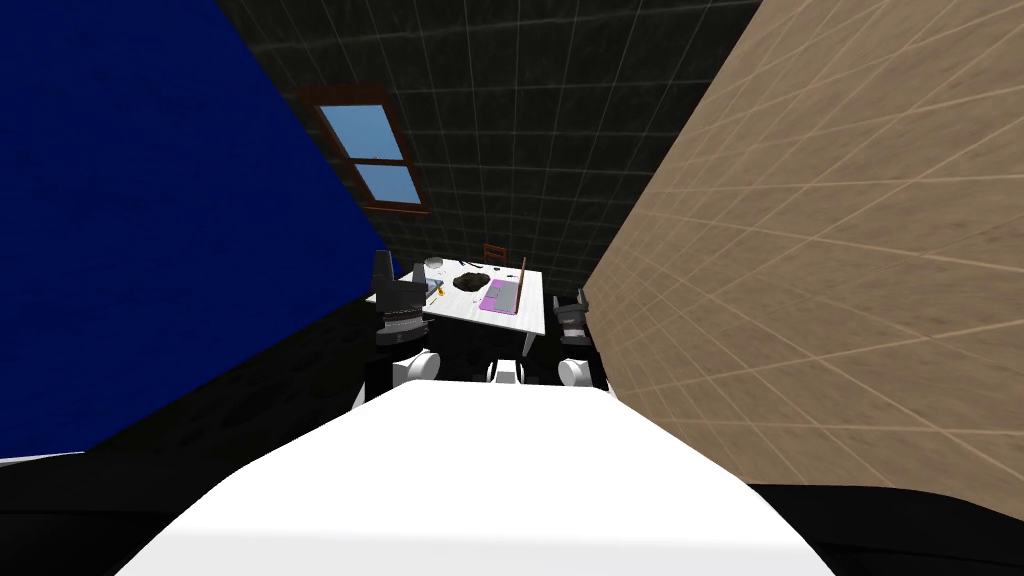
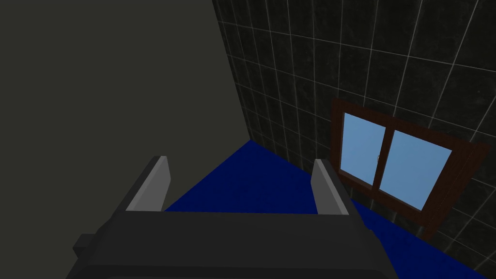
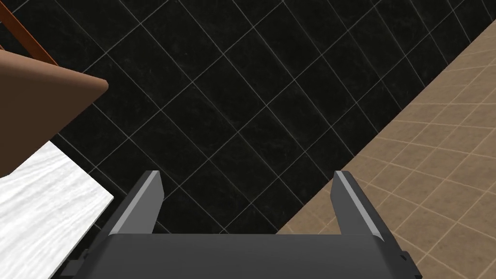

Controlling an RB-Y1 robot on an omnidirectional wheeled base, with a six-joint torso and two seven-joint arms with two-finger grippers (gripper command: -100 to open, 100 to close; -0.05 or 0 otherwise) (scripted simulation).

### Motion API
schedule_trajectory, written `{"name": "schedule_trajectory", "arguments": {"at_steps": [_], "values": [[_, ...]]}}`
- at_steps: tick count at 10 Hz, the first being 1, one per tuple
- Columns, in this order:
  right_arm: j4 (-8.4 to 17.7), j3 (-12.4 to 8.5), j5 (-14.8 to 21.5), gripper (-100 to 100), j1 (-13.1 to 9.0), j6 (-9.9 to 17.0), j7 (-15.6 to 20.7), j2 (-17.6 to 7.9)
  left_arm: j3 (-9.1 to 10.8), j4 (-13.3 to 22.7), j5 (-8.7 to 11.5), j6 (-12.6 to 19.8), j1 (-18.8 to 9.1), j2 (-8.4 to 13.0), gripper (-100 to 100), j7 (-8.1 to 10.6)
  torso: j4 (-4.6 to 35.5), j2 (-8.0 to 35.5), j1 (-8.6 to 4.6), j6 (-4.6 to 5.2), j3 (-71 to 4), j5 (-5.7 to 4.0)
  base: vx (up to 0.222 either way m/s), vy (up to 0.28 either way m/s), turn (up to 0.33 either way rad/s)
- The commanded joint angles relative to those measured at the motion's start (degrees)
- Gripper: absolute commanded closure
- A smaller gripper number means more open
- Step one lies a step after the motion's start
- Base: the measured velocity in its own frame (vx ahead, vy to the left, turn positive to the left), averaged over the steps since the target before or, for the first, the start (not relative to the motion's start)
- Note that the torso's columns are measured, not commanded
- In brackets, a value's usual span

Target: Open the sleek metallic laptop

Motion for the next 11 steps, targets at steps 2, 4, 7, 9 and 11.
{"name": "schedule_trajectory", "arguments": {"at_steps": [2, 4, 7, 9, 11], "values": [[2.9, 1.43, -3.89, -100, -1.61, -0.3, -5.82, 0.05, 0.0, 0.0, 0.0, 0.0, 0.0, 0.0, 0, 0.0, -0.01, -0.04, 0.04, -0.01, -0.02, 0.01, 0.022, 0.022, 0.011], [4.46, 2.12, -5.76, -100, -2.41, -0.53, -8.58, 0.08, 0.0, 0.0, 0.0, 0.0, 0.0, 0.0, 0, 0.0, 0.0, -0.01, 0.01, -0.01, 0.0, 0.0, 0.019, 0.018, 0.007], [7.71, 3.52, -9.53, -100, -4.07, -1.0, -13.5, 0.23, 0.0, 0.0, 0.0, 0.0, 0.0, 0.0, 0, 0.0, 0.0, 0.01, -0.01, 0.0, 0.01, 0.0, 0.015, 0.016, 0.008], [9.4, 4.22, -11.43, -100, -4.91, -1.22, -16.19, 0.35, 0.0, 0.0, 0.0, 0.0, 0.0, 0.0, 0, 0.0, 0.0, 0.0, 0.01, 0.0, 0.0, 0.0, 0.015, 0.016, 0.007], [11.12, 4.92, -13.33, -100, -5.77, -1.45, -19.01, 0.52, 0.0, 0.0, 0.0, 0.0, 0.0, 0.0, 0, 0.0, 0.0, -0.01, -0.01, 0.0, -0.01, 0.0, 0.016, 0.014, 0.009]]}}
